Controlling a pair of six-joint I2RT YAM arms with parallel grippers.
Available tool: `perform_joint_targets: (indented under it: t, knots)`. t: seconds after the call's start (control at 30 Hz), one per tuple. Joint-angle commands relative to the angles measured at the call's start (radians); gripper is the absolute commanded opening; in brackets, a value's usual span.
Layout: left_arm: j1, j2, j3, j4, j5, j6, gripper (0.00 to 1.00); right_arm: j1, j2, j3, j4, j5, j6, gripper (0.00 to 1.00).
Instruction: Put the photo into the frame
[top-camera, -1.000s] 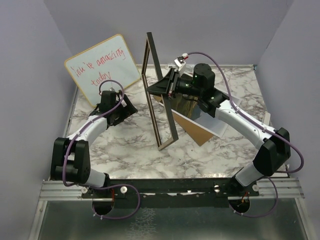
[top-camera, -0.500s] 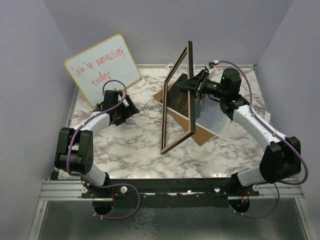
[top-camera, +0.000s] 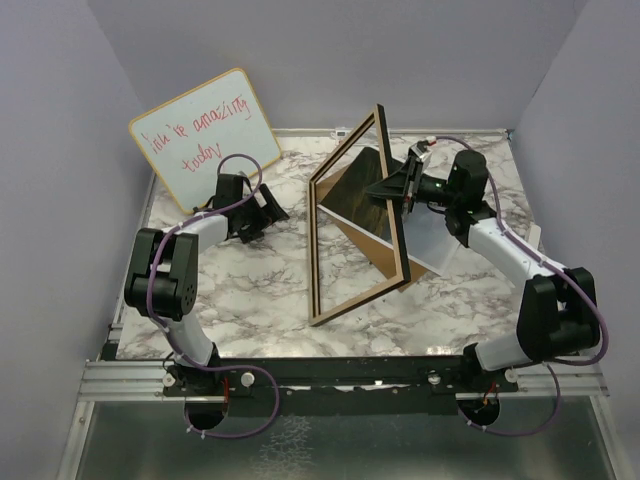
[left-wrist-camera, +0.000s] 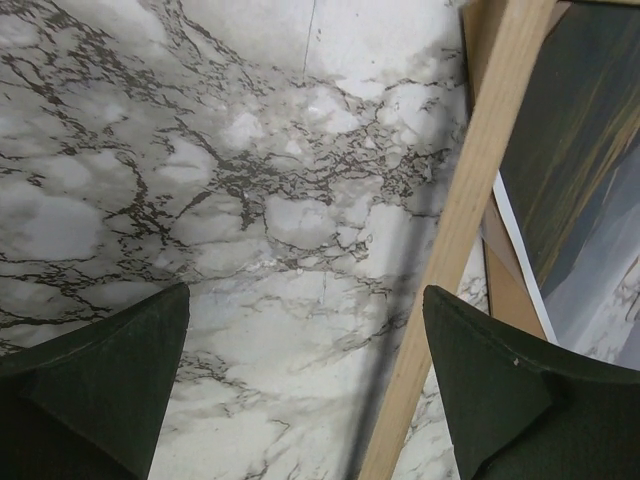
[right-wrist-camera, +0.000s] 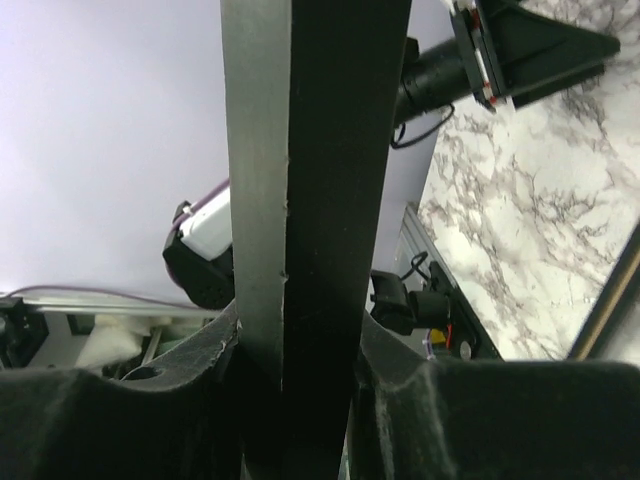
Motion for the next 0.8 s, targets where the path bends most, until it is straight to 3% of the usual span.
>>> perform_joint_targets:
  t: [0.0,0.27,0.53,0.77]
  knots:
    - [-0.008,0.020,0.005,0.050,-0.005,-0.001,0.99,0.012,0.074,-0.067,0.090,-0.082,-0.175,0.28]
    - [-0.009,0.033,-0.015,0.049,-0.053,0.032,0.99,0.013,0.167,-0.151,0.136,-0.078,-0.214,0.39]
    - [-0.009,0.045,-0.013,-0.026,-0.150,0.128,0.99,0.013,0.197,-0.139,-0.178,0.010,-0.520,0.60]
    - [-0.009,0.048,-0.012,-0.067,-0.202,0.180,0.96,0.013,0.201,-0.177,-0.334,0.196,-0.631,0.71]
